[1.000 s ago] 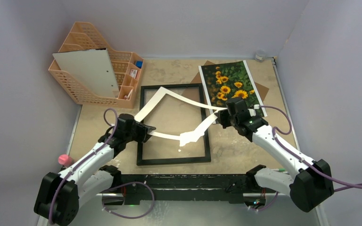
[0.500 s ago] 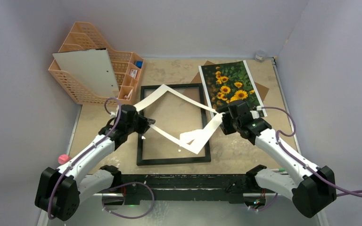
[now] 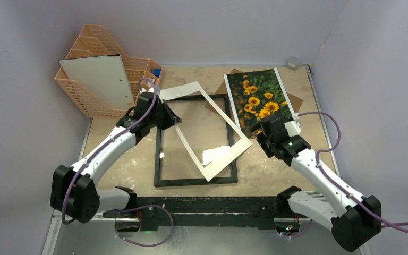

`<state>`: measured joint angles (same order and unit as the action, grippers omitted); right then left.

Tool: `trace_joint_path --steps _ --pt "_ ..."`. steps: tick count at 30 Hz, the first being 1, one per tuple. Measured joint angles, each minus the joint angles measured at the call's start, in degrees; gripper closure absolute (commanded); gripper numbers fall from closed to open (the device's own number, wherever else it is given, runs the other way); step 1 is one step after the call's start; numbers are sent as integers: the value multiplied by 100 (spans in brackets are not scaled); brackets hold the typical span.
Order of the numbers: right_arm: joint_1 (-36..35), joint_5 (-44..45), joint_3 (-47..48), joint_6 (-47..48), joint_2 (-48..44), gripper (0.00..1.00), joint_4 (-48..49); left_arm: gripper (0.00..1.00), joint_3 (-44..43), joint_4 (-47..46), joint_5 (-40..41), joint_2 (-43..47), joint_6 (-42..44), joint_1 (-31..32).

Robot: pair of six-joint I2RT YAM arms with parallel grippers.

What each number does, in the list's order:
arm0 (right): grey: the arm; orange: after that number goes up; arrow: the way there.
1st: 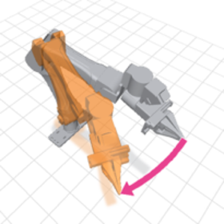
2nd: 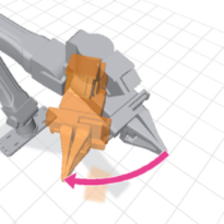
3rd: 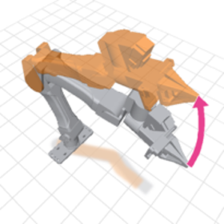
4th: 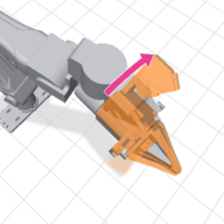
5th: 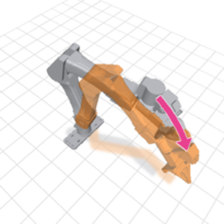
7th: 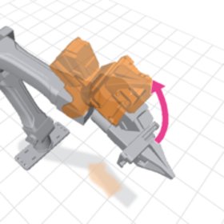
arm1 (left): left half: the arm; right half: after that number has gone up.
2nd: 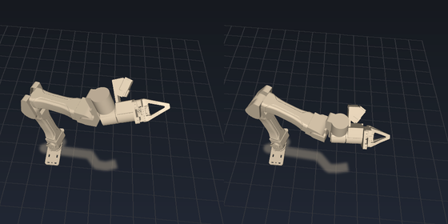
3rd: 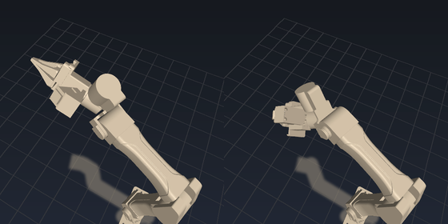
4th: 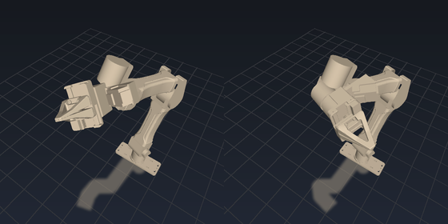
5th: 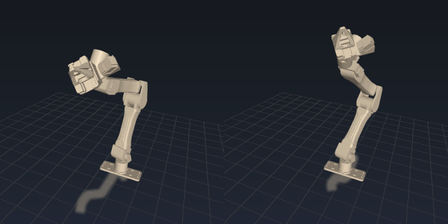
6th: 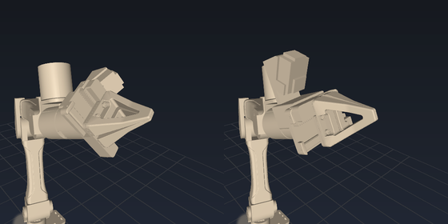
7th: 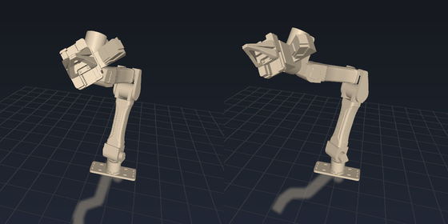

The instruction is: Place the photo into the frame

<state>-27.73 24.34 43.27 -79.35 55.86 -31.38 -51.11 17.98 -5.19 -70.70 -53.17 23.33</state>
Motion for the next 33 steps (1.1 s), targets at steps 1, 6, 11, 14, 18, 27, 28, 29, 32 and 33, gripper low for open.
trace_joint_path --steps 1,6,11,14,18,27,28,29,32,33 --pt "0 17 -2 142 20 6 2 100 -162 61 -164 -114 234 -26" --pt "4 -22 66 831 450 5 153 100 -931 450 -752 -772 1290 -173" --pt "111 -509 114 1631 1040 5 671 100 -1342 944 -1091 -999 2114 -444" --pt "249 -933 227 2227 1530 5 1001 100 -1609 1134 -1456 -1167 2448 -758" --pt "380 -1377 540 2894 2315 5 1305 100 -1821 1331 -2041 -1467 2804 -1154" --pt "470 -1843 678 3539 2975 9 1517 100 -2715 2295 -2680 -2583 3731 -1386" --pt "496 -1880 695 3556 3001 10 1512 100 -2726 2391 -2680 -2581 3818 -1394" --pt "533 -1923 737 3578 3045 10 1502 100 -2732 2479 -2675 -2564 3932 -1397" --pt "570 -1937 922 3654 3202 10 1456 100 -2710 2636 -2623 -2441 4175 -1397" --pt "577 -1937 979 3679 3252 11 1453 100 -2671 2667 -2573 -2341 4242 -1397"
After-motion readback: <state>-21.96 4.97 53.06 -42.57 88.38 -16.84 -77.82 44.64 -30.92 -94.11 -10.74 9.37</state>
